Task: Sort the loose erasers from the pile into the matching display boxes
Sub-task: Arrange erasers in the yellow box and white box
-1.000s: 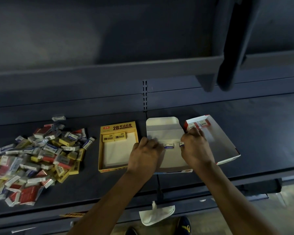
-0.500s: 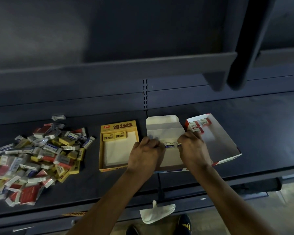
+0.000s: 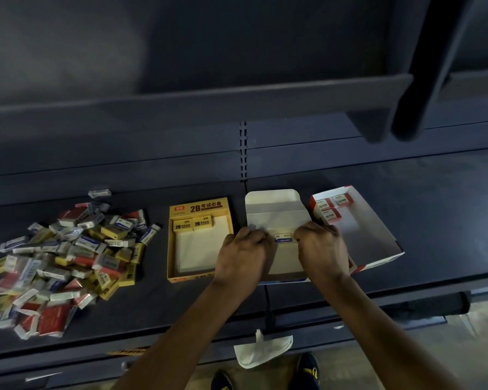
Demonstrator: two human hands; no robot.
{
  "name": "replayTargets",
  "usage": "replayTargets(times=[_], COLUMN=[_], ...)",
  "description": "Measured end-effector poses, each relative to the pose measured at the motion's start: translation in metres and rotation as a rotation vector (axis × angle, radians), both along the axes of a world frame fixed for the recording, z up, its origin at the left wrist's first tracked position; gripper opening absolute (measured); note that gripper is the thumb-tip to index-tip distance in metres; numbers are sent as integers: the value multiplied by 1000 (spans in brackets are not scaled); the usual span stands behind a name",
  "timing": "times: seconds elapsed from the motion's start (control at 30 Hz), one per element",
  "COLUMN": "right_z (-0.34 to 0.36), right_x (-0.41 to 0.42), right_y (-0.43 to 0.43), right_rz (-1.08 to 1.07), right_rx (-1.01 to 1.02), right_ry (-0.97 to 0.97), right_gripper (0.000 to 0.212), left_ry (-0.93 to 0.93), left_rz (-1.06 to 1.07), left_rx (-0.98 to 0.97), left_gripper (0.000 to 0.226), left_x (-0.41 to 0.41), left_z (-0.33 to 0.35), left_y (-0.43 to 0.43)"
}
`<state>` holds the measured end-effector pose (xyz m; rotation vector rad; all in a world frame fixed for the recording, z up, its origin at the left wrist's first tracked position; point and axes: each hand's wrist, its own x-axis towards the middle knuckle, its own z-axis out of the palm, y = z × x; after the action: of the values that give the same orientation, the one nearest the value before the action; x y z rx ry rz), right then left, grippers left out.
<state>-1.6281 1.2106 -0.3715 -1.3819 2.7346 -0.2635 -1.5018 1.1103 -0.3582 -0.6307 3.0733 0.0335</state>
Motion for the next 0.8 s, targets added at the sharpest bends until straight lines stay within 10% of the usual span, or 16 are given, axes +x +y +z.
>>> replayTargets(times=[0.8], right_z=[29], right_x=[59], right_y=[-56], right_rz=[264], right_rx=[-274], right_ry=[-83], right_gripper=[8], left_ry=[291], left_rz=[210], left_rx=[69], left_gripper=[22], left_x=[60], left_z=[5], left_y=[-24])
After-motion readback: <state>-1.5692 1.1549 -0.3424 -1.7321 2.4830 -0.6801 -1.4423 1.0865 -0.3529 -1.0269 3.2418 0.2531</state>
